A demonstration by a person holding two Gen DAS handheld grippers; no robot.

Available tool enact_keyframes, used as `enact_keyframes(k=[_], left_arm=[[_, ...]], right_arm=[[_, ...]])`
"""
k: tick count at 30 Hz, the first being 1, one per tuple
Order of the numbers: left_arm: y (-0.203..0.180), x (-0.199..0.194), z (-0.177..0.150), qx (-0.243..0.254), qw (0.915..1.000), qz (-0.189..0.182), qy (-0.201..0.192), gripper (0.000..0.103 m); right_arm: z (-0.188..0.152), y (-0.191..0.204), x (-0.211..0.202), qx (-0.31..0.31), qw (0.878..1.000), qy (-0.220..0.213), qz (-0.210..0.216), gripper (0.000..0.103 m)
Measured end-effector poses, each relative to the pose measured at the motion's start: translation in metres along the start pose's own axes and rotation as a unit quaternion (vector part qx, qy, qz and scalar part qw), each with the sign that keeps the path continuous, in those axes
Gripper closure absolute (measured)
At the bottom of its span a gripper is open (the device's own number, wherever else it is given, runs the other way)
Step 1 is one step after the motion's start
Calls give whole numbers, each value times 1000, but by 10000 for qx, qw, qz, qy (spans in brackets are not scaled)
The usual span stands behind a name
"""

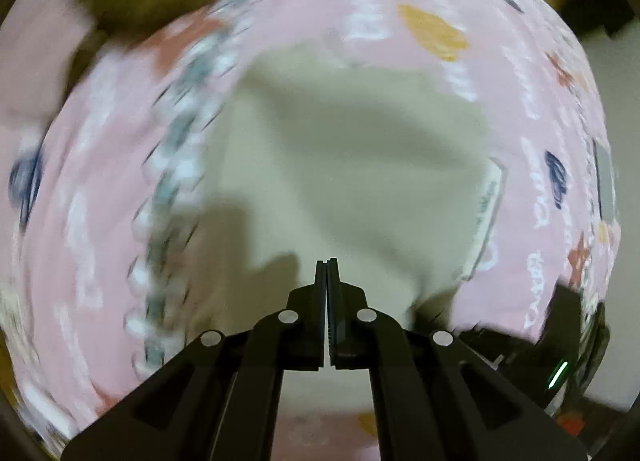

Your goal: Fold large clothes

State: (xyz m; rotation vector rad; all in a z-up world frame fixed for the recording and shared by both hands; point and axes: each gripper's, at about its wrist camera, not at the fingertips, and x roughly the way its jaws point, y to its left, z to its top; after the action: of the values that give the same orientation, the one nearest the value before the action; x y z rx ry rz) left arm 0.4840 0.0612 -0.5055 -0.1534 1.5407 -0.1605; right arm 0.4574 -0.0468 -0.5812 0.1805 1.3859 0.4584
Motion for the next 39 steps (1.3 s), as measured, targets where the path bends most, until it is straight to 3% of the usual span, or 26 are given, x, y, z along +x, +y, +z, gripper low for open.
enact_keyframes(k=[4,6,9,13,16,19,23,27,32,35,39], left_arm=[[-55,37,55,474,9985,-31,272,101],[-67,59,69,573,9973,163,435,101],[-63,87,83,371,9962,555,559,100],[-51,93,89,6,9974,468,549,100],[-48,73,79,69,9975,580,398,100],[-36,62,64,110,9966,745,346,100],[-11,51,32,-212,9949,942,276,100],[7,55,-9,-632,9916,1058,385,100],[17,82,-19,-591,9908,1087,550,100],[18,89,-7,-761,9884,1127,672,100],[20,73,-11,-724,9896,1078,627,100]], right_arm=[[-4,8,-1,-9,9996,-204,-218,102],[-7,18,-3,-138,9981,-369,-479,102],[-13,32,4,-364,9937,-643,-843,102],[-1,34,8,-202,9939,-719,-811,101],[11,17,-17,170,9968,-749,-199,101],[36,-8,-54,420,9931,-1096,-4,101],[105,-18,-54,91,9928,-1157,-290,101],[155,-14,-6,-143,9961,-645,-586,101],[177,-17,43,-85,9955,-190,-923,101],[186,-20,36,42,9973,-117,-725,101],[163,-31,0,448,9979,-456,-76,101]])
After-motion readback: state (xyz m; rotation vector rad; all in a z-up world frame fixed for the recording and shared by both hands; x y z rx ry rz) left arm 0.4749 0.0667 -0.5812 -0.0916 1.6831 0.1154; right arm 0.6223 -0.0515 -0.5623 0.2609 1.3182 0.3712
